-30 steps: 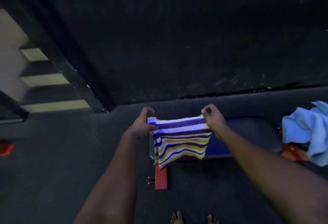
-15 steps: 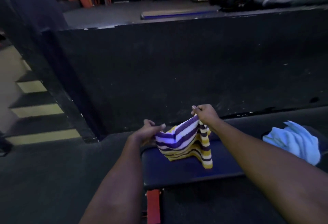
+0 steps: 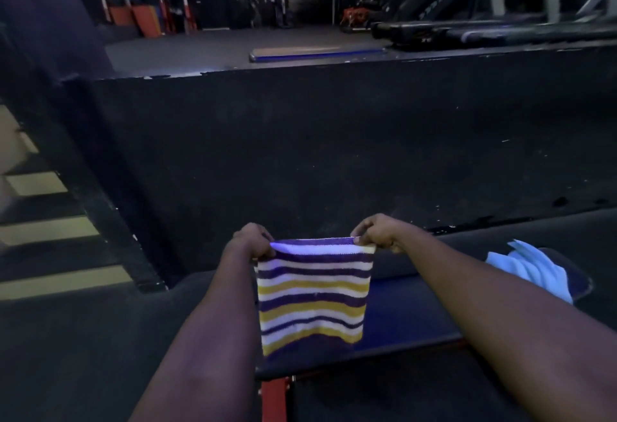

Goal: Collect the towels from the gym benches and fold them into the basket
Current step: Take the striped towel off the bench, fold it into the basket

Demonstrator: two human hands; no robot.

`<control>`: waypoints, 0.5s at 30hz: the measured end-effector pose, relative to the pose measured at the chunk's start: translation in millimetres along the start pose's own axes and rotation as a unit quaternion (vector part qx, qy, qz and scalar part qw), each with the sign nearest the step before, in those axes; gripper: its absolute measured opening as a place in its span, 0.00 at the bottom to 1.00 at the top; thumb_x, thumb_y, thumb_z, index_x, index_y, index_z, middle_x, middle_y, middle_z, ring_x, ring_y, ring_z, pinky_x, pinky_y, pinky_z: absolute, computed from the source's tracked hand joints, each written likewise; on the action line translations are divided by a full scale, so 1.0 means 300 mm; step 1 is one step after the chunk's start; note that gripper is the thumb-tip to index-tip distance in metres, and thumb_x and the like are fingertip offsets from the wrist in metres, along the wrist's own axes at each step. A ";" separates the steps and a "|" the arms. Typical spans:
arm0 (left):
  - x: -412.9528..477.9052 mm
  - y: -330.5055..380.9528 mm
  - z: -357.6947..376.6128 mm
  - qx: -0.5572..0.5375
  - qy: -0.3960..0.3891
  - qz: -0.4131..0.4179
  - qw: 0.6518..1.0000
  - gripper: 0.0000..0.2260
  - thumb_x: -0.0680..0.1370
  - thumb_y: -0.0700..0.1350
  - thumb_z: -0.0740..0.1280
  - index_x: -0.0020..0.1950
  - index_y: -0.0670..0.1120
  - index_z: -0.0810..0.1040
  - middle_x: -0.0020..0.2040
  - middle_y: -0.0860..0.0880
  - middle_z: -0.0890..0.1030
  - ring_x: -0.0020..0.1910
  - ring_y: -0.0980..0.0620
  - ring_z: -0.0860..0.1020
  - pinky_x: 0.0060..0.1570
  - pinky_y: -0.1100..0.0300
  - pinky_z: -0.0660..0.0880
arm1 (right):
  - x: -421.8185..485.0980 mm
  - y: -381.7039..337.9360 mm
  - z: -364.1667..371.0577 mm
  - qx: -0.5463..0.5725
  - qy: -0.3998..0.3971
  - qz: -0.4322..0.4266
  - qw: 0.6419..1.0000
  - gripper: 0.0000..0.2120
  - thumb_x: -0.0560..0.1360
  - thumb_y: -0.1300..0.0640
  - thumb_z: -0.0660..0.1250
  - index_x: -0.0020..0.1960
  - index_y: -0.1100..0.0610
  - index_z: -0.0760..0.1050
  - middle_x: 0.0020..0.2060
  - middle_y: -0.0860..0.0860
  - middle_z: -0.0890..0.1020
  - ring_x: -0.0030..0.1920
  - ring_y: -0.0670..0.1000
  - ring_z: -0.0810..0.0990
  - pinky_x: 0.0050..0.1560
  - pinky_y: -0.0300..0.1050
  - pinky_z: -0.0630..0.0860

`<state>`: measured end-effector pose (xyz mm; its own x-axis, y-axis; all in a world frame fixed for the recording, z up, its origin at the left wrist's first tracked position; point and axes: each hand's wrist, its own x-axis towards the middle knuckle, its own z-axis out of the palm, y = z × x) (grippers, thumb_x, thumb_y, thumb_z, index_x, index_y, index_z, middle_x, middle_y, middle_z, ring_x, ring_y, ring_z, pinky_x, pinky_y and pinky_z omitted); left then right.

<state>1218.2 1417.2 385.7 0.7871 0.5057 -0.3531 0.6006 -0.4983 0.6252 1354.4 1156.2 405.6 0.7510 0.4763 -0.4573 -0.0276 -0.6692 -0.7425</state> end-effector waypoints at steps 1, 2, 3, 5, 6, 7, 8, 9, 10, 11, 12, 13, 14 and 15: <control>-0.011 0.005 -0.017 0.014 0.025 -0.004 1.000 0.10 0.68 0.36 0.73 0.48 0.43 0.84 0.46 0.42 0.85 0.45 0.45 0.84 0.48 0.50 0.82 | -0.004 -0.011 0.009 -0.016 -0.004 0.002 1.000 0.07 0.75 0.65 0.69 0.52 0.59 0.81 0.46 0.54 0.82 0.42 0.48 0.80 0.29 0.36 0.75; -0.025 0.010 -0.032 0.030 0.047 -0.003 0.998 0.09 0.69 0.37 0.72 0.48 0.43 0.84 0.46 0.43 0.85 0.47 0.45 0.84 0.49 0.52 0.82 | -0.003 -0.022 0.019 -0.031 -0.005 0.002 0.999 0.06 0.76 0.63 0.69 0.52 0.60 0.82 0.43 0.53 0.82 0.39 0.47 0.78 0.25 0.34 0.73; -0.033 0.009 -0.044 0.044 0.073 -0.003 0.996 0.08 0.70 0.38 0.70 0.48 0.43 0.84 0.47 0.44 0.85 0.48 0.45 0.83 0.50 0.54 0.81 | -0.005 -0.035 0.030 -0.040 -0.007 0.000 0.999 0.06 0.76 0.62 0.69 0.51 0.60 0.82 0.41 0.53 0.82 0.36 0.46 0.77 0.23 0.34 0.71; -0.048 -0.009 -0.072 0.043 0.114 -0.009 0.992 0.06 0.70 0.41 0.68 0.45 0.47 0.82 0.48 0.45 0.84 0.50 0.45 0.81 0.51 0.55 0.79 | 0.004 -0.071 0.055 -0.041 -0.015 0.001 0.999 0.06 0.75 0.59 0.70 0.50 0.59 0.83 0.40 0.52 0.82 0.35 0.46 0.77 0.23 0.34 0.71; -0.053 -0.030 -0.087 0.029 0.128 -0.012 0.991 0.03 0.70 0.43 0.67 0.42 0.49 0.80 0.48 0.46 0.83 0.49 0.45 0.81 0.50 0.56 0.79 | 0.010 -0.092 0.068 -0.037 -0.027 0.001 0.999 0.07 0.74 0.57 0.72 0.50 0.59 0.83 0.41 0.53 0.83 0.36 0.47 0.79 0.25 0.35 0.74; -0.062 -0.051 -0.104 0.016 0.139 -0.010 0.990 0.02 0.70 0.44 0.66 0.40 0.50 0.78 0.48 0.46 0.83 0.48 0.46 0.80 0.48 0.57 0.77 | 0.014 -0.113 0.083 -0.030 -0.046 0.000 0.999 0.10 0.72 0.55 0.75 0.50 0.59 0.83 0.43 0.53 0.84 0.39 0.48 0.81 0.31 0.37 0.78; -0.073 -0.072 -0.121 0.008 0.150 -0.004 0.989 0.01 0.71 0.44 0.66 0.40 0.50 0.76 0.47 0.46 0.82 0.47 0.46 0.79 0.46 0.58 0.76 | 0.016 -0.136 0.098 -0.033 -0.070 0.001 0.997 0.13 0.69 0.54 0.77 0.51 0.58 0.83 0.46 0.53 0.85 0.44 0.49 0.83 0.38 0.41 0.81; -0.086 -0.093 -0.137 0.002 0.166 -0.001 0.986 0.02 0.72 0.44 0.65 0.41 0.50 0.75 0.47 0.46 0.82 0.46 0.46 0.79 0.44 0.58 0.74 | 0.012 -0.159 0.112 -0.052 -0.092 -0.001 0.994 0.16 0.67 0.54 0.78 0.52 0.57 0.82 0.49 0.54 0.84 0.48 0.51 0.83 0.43 0.44 0.81; -0.112 -0.114 -0.155 -0.005 0.190 0.002 0.982 0.02 0.72 0.43 0.66 0.42 0.50 0.75 0.47 0.46 0.82 0.45 0.47 0.78 0.43 0.59 0.73 | 0.004 -0.184 0.133 -0.093 -0.113 -0.012 0.989 0.17 0.66 0.55 0.78 0.54 0.56 0.81 0.51 0.54 0.83 0.50 0.51 0.82 0.45 0.45 0.80; -0.143 -0.126 -0.169 -0.013 0.220 0.007 0.975 0.03 0.72 0.42 0.66 0.43 0.49 0.76 0.47 0.46 0.82 0.45 0.47 0.78 0.43 0.58 0.73 | -0.004 -0.203 0.152 -0.133 -0.125 -0.025 0.983 0.17 0.67 0.57 0.77 0.55 0.55 0.80 0.53 0.53 0.82 0.51 0.51 0.81 0.43 0.44 0.78; -0.172 -0.147 -0.186 -0.021 0.250 0.006 0.968 0.04 0.72 0.41 0.67 0.44 0.49 0.77 0.47 0.46 0.82 0.45 0.47 0.78 0.44 0.58 0.74 | -0.009 -0.223 0.176 -0.163 -0.124 -0.037 0.978 0.16 0.68 0.59 0.76 0.55 0.55 0.80 0.53 0.53 0.81 0.50 0.50 0.80 0.41 0.43 0.76; -0.195 -0.161 -0.197 -0.027 0.273 0.005 0.962 0.05 0.73 0.39 0.67 0.46 0.47 0.79 0.48 0.45 0.82 0.44 0.48 0.78 0.44 0.58 0.73 | -0.007 -0.237 0.193 -0.176 -0.109 -0.049 0.977 0.14 0.69 0.61 0.74 0.55 0.55 0.80 0.52 0.52 0.81 0.49 0.49 0.79 0.40 0.42 0.76; -0.229 -0.179 -0.210 -0.033 0.292 0.000 0.956 0.06 0.73 0.38 0.68 0.47 0.46 0.80 0.48 0.45 0.82 0.44 0.49 0.77 0.44 0.59 0.72 | -0.003 -0.252 0.216 -0.186 -0.088 -0.067 0.976 0.12 0.70 0.62 0.73 0.53 0.55 0.82 0.51 0.52 0.81 0.49 0.49 0.79 0.41 0.43 0.76; -0.272 -0.200 -0.220 -0.034 0.312 -0.004 0.950 0.07 0.73 0.38 0.69 0.49 0.46 0.80 0.49 0.45 0.82 0.45 0.50 0.76 0.44 0.60 0.71 | 0.002 -0.266 0.242 -0.187 -0.068 -0.088 0.976 0.10 0.70 0.62 0.73 0.51 0.55 0.83 0.50 0.52 0.82 0.50 0.49 0.79 0.45 0.44 0.78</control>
<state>1108.5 1452.3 422.8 0.5343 0.8382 0.1094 0.5789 -0.4572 0.6752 1309.2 1251.3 429.2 0.6275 0.6563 -0.4189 0.3547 -0.7199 -0.5966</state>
